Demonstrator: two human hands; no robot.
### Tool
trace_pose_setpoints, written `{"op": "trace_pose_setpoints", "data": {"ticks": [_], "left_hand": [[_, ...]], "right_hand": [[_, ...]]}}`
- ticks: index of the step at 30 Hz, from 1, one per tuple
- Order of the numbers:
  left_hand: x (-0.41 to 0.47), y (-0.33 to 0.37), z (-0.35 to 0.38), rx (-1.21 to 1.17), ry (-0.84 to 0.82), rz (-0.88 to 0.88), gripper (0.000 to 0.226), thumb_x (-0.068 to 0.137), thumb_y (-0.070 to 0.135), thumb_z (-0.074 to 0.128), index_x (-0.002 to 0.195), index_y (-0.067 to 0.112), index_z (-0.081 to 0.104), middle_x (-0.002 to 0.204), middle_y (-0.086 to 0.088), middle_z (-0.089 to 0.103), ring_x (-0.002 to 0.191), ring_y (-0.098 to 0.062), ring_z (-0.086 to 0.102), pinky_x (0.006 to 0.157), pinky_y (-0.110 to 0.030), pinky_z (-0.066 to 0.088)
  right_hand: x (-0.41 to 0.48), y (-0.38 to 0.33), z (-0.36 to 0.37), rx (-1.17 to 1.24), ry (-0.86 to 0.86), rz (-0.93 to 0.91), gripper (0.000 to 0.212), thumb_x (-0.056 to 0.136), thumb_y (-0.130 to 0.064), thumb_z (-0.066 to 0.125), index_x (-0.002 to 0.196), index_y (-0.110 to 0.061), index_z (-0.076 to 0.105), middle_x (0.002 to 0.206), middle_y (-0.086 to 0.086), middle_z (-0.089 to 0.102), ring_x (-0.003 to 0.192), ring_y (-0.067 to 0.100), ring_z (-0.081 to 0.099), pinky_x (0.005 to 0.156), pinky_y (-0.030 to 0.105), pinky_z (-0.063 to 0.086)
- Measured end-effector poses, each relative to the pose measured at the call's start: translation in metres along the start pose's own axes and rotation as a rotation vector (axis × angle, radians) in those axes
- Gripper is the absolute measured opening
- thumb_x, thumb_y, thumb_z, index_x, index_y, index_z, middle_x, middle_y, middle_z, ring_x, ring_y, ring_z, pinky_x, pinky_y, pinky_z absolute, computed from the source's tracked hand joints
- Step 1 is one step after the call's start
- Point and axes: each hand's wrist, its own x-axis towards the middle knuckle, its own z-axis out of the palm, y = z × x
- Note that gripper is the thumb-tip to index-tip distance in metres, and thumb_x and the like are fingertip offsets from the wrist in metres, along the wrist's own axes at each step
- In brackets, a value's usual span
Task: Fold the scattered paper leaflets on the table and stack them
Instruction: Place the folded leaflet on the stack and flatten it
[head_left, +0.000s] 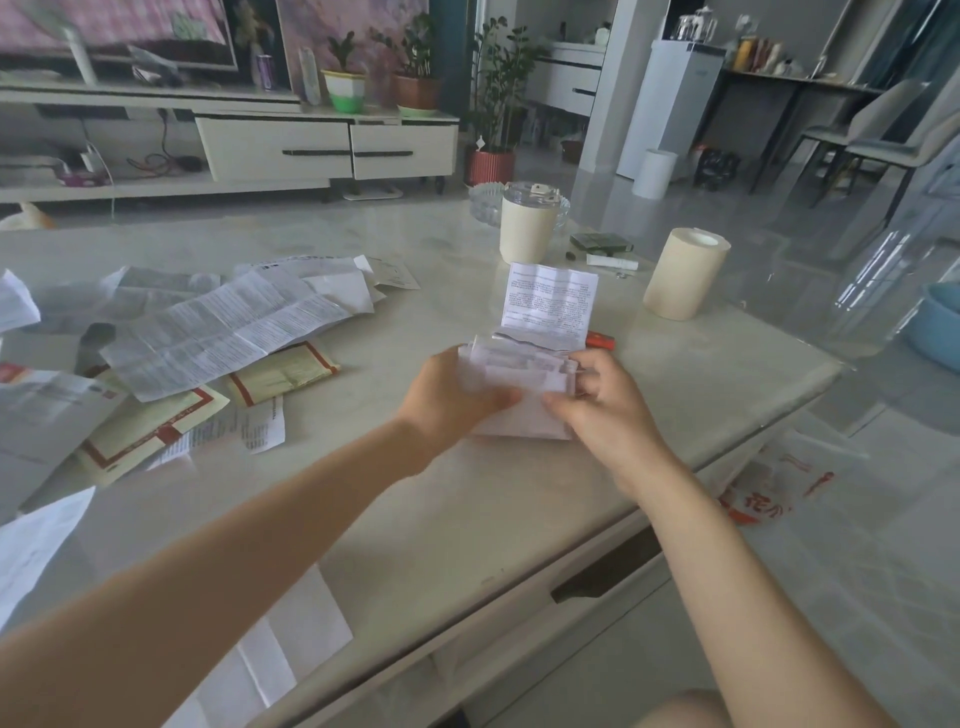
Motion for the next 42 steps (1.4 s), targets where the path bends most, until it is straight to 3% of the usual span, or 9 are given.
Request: {"op": "trace_pose_setpoints", "data": {"ticks": [3, 5, 10, 15, 20, 23, 27, 35, 42], "left_hand": [[0.011, 0.003, 0.011, 0.156, 0.094, -0.151, 0.037, 0.082, 0.007, 0.065, 0.115, 0.009, 0.051, 0.081, 0.005, 0.055, 0.074, -0.012, 0.056, 0.052, -0.011, 0.044], [0.014, 0.0, 0.017, 0.401, 0.127, -0.175, 0.047, 0.082, 0.01, 0.061, 0.126, 0.009, 0.045, 0.098, -0.001, 0.058, 0.097, -0.022, 0.055, 0.072, -0.023, 0.045], [0.013, 0.002, 0.032, 0.601, 0.144, -0.196, 0.046, 0.089, 0.023, 0.051, 0.133, 0.012, 0.041, 0.131, -0.012, 0.046, 0.124, -0.029, 0.037, 0.099, -0.032, 0.03], [0.015, 0.007, 0.03, 0.407, 0.173, -0.139, 0.043, 0.095, 0.036, 0.044, 0.13, 0.012, 0.046, 0.132, -0.011, 0.05, 0.125, -0.028, 0.04, 0.104, -0.037, 0.033], [0.015, 0.02, 0.012, 0.274, 0.223, -0.07, 0.04, 0.099, 0.036, 0.038, 0.124, 0.01, 0.053, 0.126, -0.011, 0.057, 0.119, -0.027, 0.047, 0.092, -0.027, 0.036], [0.012, 0.02, -0.02, 0.443, 0.302, 0.03, 0.035, 0.099, 0.027, 0.04, 0.124, 0.009, 0.054, 0.128, -0.01, 0.056, 0.118, -0.026, 0.048, 0.087, -0.023, 0.032], [0.011, -0.001, -0.083, 0.8, 0.349, 0.08, 0.04, 0.091, 0.011, 0.049, 0.131, 0.009, 0.049, 0.137, -0.014, 0.047, 0.128, -0.031, 0.035, 0.103, -0.037, 0.029], [0.013, -0.046, -0.171, 1.066, 0.273, -0.377, 0.047, 0.094, 0.041, 0.046, 0.13, 0.01, 0.046, 0.13, -0.017, 0.051, 0.117, -0.036, 0.046, 0.092, -0.043, 0.043], [0.017, -0.035, -0.182, 1.101, 0.308, -0.231, 0.029, 0.097, 0.017, 0.033, 0.085, 0.004, 0.056, 0.089, -0.019, 0.061, 0.074, -0.031, 0.054, 0.063, -0.033, 0.041]], "right_hand": [[0.007, 0.002, -0.004, -0.072, 0.158, 0.086, 0.031, 0.079, -0.002, 0.055, 0.107, -0.014, 0.054, 0.094, -0.003, 0.065, 0.089, 0.02, 0.061, 0.063, 0.023, 0.042], [0.007, 0.0, 0.0, -0.227, 0.208, 0.097, 0.03, 0.083, -0.006, 0.051, 0.113, -0.009, 0.049, 0.101, 0.002, 0.06, 0.095, 0.024, 0.055, 0.064, 0.027, 0.037], [0.006, -0.001, 0.011, -0.652, 0.195, 0.112, 0.049, 0.087, -0.022, 0.052, 0.132, -0.007, 0.039, 0.127, 0.017, 0.039, 0.121, 0.036, 0.037, 0.097, 0.038, 0.033], [0.014, -0.008, 0.0, -0.232, 0.249, 0.095, 0.039, 0.085, -0.025, 0.056, 0.122, -0.015, 0.052, 0.115, 0.005, 0.047, 0.112, 0.024, 0.048, 0.099, 0.036, 0.04], [0.019, -0.025, -0.009, 0.025, 0.347, 0.001, 0.022, 0.09, -0.026, 0.053, 0.098, -0.006, 0.059, 0.098, 0.008, 0.057, 0.093, 0.022, 0.053, 0.075, 0.025, 0.038], [0.017, -0.037, 0.003, -0.018, 0.442, -0.156, 0.035, 0.086, -0.033, 0.051, 0.109, -0.009, 0.063, 0.115, 0.006, 0.061, 0.109, 0.018, 0.054, 0.094, 0.027, 0.04], [0.004, -0.058, 0.031, -0.177, 0.525, -0.437, 0.03, 0.08, -0.022, 0.048, 0.1, -0.007, 0.065, 0.106, 0.008, 0.062, 0.104, 0.022, 0.051, 0.089, 0.022, 0.032], [-0.009, -0.075, 0.091, -0.177, 0.11, -0.332, 0.025, 0.084, -0.002, 0.048, 0.103, -0.009, 0.062, 0.11, 0.008, 0.061, 0.109, 0.022, 0.052, 0.093, 0.031, 0.039], [-0.015, -0.087, 0.116, -0.205, -0.13, -0.175, 0.028, 0.087, -0.008, 0.044, 0.109, -0.012, 0.06, 0.116, 0.005, 0.059, 0.11, 0.019, 0.054, 0.085, 0.026, 0.042]]}}
